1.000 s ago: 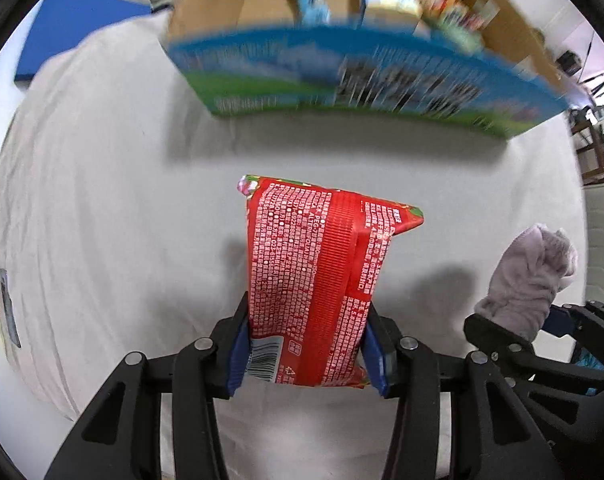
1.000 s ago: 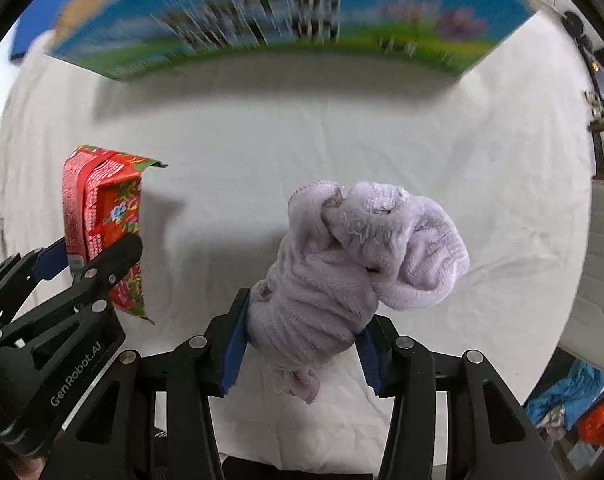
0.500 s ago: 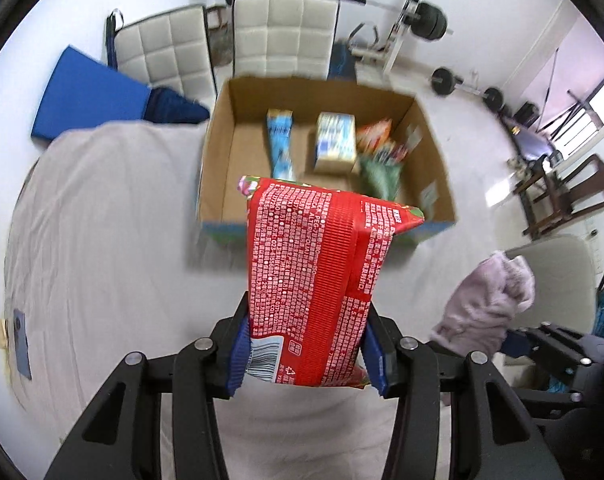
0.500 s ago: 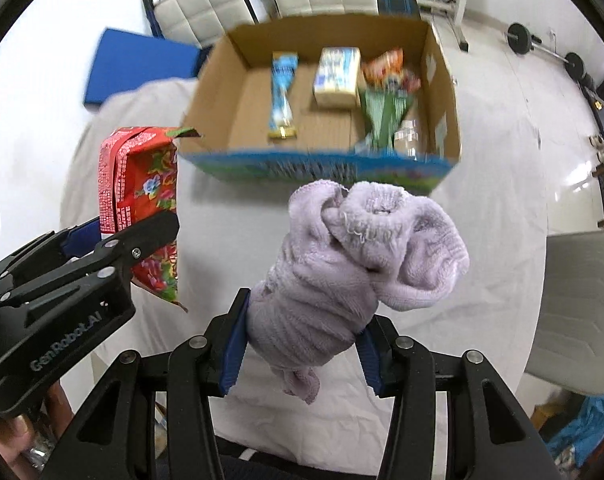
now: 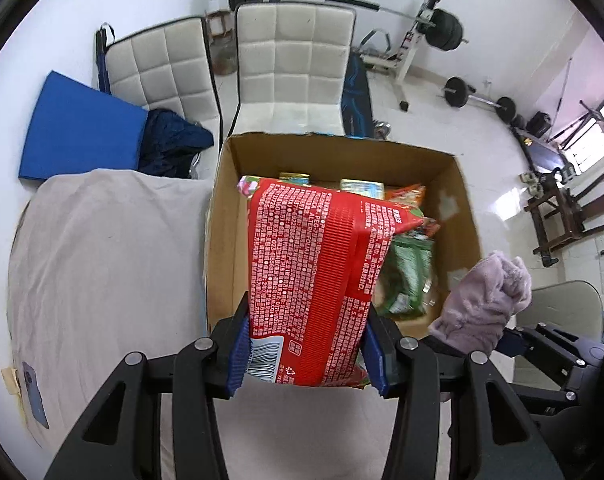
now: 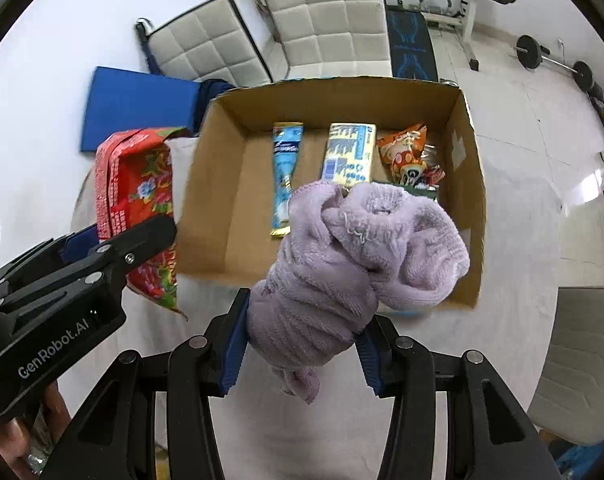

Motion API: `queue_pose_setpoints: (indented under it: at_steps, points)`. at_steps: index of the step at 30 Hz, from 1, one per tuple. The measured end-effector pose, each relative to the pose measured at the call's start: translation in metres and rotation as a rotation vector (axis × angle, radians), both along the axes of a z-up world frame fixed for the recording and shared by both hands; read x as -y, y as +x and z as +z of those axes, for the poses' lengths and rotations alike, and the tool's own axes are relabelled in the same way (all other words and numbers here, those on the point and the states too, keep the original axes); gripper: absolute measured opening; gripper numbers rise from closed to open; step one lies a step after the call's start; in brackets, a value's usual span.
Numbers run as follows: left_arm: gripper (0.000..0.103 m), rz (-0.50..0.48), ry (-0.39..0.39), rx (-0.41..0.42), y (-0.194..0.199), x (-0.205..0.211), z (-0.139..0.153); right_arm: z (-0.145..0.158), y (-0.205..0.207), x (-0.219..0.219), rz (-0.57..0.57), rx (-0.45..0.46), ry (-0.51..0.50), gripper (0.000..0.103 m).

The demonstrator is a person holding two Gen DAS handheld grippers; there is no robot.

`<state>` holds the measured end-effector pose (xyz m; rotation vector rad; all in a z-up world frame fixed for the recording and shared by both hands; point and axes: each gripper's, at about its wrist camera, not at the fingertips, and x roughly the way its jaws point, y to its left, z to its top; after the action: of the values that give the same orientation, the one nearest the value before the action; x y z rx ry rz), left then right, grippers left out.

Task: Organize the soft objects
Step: 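Carry both items into the box and open both tools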

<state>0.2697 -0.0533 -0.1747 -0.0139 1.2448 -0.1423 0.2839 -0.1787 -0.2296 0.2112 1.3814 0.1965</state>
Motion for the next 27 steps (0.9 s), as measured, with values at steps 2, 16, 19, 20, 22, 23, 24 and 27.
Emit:
queue_pose_setpoints:
  at_steps: [2,16,19,20,22,23,24,27]
  points:
    - [0.045,0.005,0.006,-0.030,0.014,-0.002,-0.016,-0.020,0.019,0.000,-0.006,-0.030,0.000,0.050]
    - [0.045,0.047,0.065,-0.209,0.059,-0.016,-0.115,-0.115,0.070,-0.010,0.010,-0.160,-0.006,0.051]
    - [0.045,0.045,0.072,-0.221,0.062,-0.015,-0.124,-0.124,0.074,-0.012,0.009,-0.172,-0.002,0.051]
    - [0.045,0.044,0.072,-0.224,0.063,-0.015,-0.126,-0.127,0.075,-0.011,0.008,-0.176,0.003,0.051]
    - [0.045,0.040,0.075,-0.229,0.064,-0.014,-0.129,-0.132,0.078,-0.013,0.010,-0.183,0.011,0.051]
    - [0.045,0.036,0.078,-0.229,0.065,-0.014,-0.130,-0.134,0.079,-0.014,0.011,-0.184,0.009,0.051]
    - [0.045,0.033,0.081,-0.230,0.064,-0.012,-0.129,-0.135,0.080,-0.015,0.011,-0.185,0.010,0.051]
    - [0.045,0.024,0.085,-0.236,0.064,-0.010,-0.132,-0.140,0.080,-0.017,0.010,-0.193,0.003,0.052]
